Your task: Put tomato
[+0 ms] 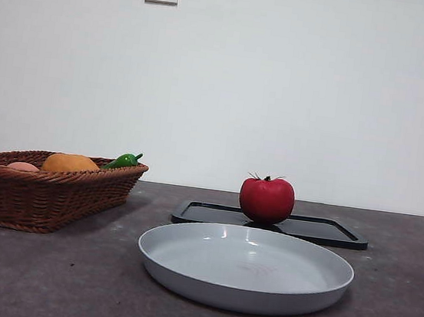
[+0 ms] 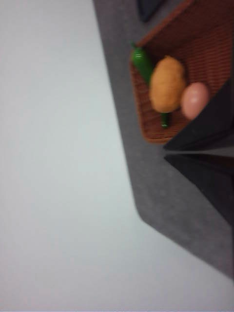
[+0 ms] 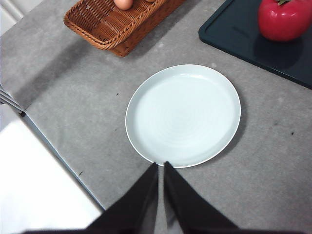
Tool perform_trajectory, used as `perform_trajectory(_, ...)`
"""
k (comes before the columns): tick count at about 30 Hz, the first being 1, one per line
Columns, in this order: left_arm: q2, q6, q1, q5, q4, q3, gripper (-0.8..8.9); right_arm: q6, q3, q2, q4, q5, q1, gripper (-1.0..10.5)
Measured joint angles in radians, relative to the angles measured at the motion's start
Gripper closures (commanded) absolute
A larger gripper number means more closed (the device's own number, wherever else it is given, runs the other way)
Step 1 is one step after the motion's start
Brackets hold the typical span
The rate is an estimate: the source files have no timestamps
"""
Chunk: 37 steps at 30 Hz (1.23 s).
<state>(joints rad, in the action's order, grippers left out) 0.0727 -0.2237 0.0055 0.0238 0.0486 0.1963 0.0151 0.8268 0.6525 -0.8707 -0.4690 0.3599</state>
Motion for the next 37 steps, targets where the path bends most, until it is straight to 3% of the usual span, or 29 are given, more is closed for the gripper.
perform_trajectory(11,-0.068,0.000,0.000,-0.026,0.084,-0.158,8.05,0.000,0.000,0.000,0.000,0.000,0.000,9.4)
perform_trajectory(37,-0.068,0.004,0.000,-0.026,0.134,-0.164,8.04,0.000,0.000,0.000,0.000,0.000,0.000,9.4)
